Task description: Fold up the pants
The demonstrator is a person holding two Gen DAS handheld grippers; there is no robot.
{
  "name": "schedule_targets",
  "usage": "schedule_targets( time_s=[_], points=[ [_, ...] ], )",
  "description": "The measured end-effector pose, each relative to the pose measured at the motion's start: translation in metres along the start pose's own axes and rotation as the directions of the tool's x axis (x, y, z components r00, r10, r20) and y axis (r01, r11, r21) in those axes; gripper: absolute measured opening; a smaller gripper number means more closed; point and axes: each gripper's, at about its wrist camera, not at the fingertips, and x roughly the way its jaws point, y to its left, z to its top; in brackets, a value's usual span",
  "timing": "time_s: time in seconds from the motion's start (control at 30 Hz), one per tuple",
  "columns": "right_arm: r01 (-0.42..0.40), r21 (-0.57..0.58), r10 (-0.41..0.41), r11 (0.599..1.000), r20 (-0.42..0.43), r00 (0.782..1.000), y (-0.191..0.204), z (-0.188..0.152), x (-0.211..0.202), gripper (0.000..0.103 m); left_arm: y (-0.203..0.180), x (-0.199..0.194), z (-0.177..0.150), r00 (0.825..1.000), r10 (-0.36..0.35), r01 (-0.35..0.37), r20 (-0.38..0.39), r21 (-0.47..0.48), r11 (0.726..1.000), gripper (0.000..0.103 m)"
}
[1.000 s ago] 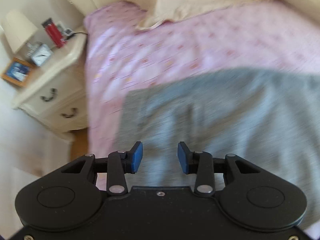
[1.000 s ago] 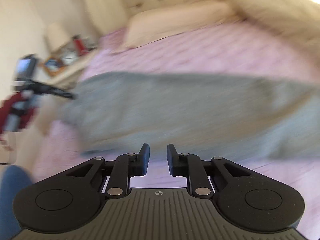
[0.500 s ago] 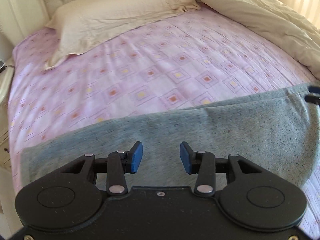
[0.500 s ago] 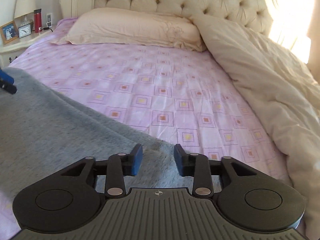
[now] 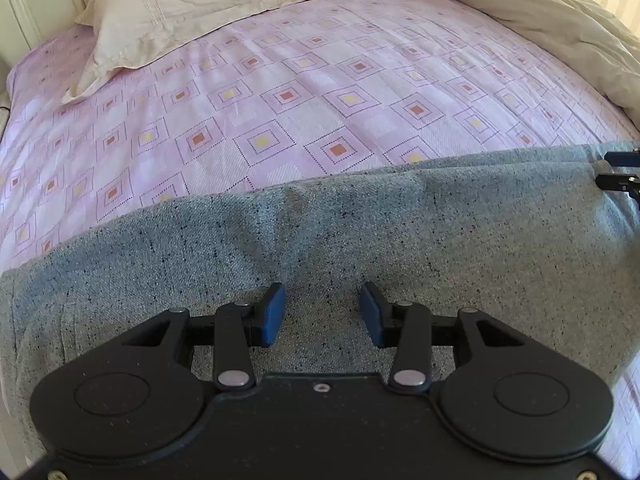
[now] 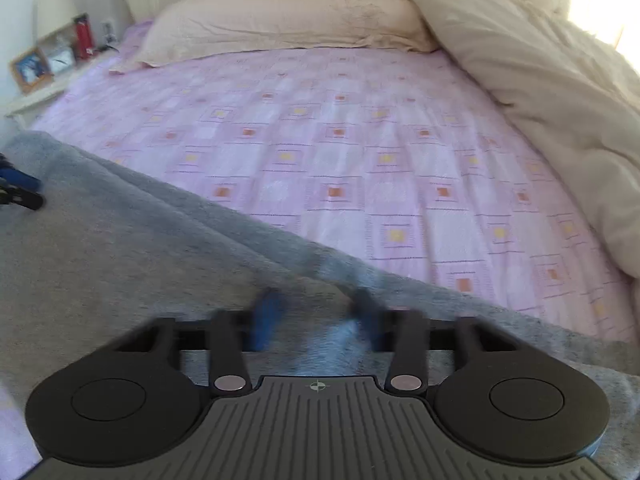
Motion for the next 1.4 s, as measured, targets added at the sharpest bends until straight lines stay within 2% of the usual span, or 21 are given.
schedule_targets(
  time_s=[0.13, 0.23, 0.33, 0.5, 0.7, 0.8, 0.87, 0.93, 1.0, 1.07, 1.17, 1.27, 1.4],
  points=[
    [0.063, -0.078, -0.064, 0.995, -0.002, 0.998, 0.016, 0.001, -0.006, 0.005, 0.001, 0.001, 0.0, 1.0, -0.003, 0.003, 0.007, -0.013, 1.0, 0.051],
    [0.135, -0.121, -0.129, 0.984, 0.053, 0.99, 0.028, 0.005, -0.015, 0.004, 0.001, -0.002, 0.0, 1.0, 0.006, -0.006, 0.019, -0.022, 1.0, 0.051],
    [0.18, -0.113, -0.169, 0.977, 0.1, 0.981, 0.031, 0.016, -0.018, 0.004, -0.001, -0.015, 0.0, 0.997, 0.024, -0.022, 0.073, -0.026, 0.999, 0.05],
    [0.224, -0.096, -0.216, 0.97, 0.087, 0.972, 0.028, 0.031, 0.001, 0.004, 0.0, -0.025, 0.012, 0.993, 0.017, -0.011, 0.119, -0.052, 0.999, 0.05],
    [0.238, -0.045, -0.237, 0.97, 0.02, 0.971, 0.023, 0.023, 0.027, 0.005, 0.005, -0.004, 0.018, 0.995, 0.038, -0.03, 0.091, -0.08, 0.996, 0.05],
    [0.256, -0.038, -0.253, 0.966, 0.055, 0.966, 0.027, 0.016, 0.028, 0.008, 0.018, 0.017, 0.019, 0.997, 0.072, -0.067, 0.039, -0.109, 0.992, 0.053],
    [0.249, 0.004, -0.248, 0.969, 0.074, 0.966, 0.024, 0.015, 0.017, 0.022, 0.022, 0.018, 0.02, 0.997, 0.066, -0.06, 0.046, -0.129, 0.99, 0.053],
    [0.248, 0.068, -0.255, 0.966, 0.122, 0.959, 0.017, 0.009, -0.005, 0.027, 0.022, 0.016, 0.026, 0.997, 0.074, -0.07, 0.022, -0.145, 0.987, 0.052],
    [0.259, 0.125, -0.279, 0.958, 0.18, 0.943, 0.005, -0.001, -0.032, 0.034, 0.019, 0.009, 0.03, 0.994, 0.104, -0.1, 0.024, -0.152, 0.983, 0.045],
    [0.28, 0.188, -0.317, 0.941, 0.202, 0.927, -0.013, -0.015, -0.057, 0.039, 0.013, -0.003, 0.029, 0.992, 0.114, -0.104, 0.061, -0.15, 0.983, 0.044],
    [0.337, 0.292, -0.397, 0.895, 0.178, 0.9, -0.049, -0.038, -0.087, 0.04, -0.001, -0.016, 0.03, 0.993, 0.042, -0.027, 0.107, -0.138, 0.99, 0.044],
    [0.407, 0.411, -0.493, 0.816, 0.126, 0.861, -0.09, -0.059, -0.108, 0.04, -0.024, -0.015, 0.034, 0.993, -0.038, 0.047, 0.11, -0.078, 0.996, 0.046],
    [0.406, 0.58, -0.536, 0.706, 0.063, 0.842, -0.138, -0.081, -0.119, 0.042, -0.054, 0.0, 0.036, 0.992, -0.098, 0.097, 0.084, 0.019, 0.995, 0.046]
  ],
)
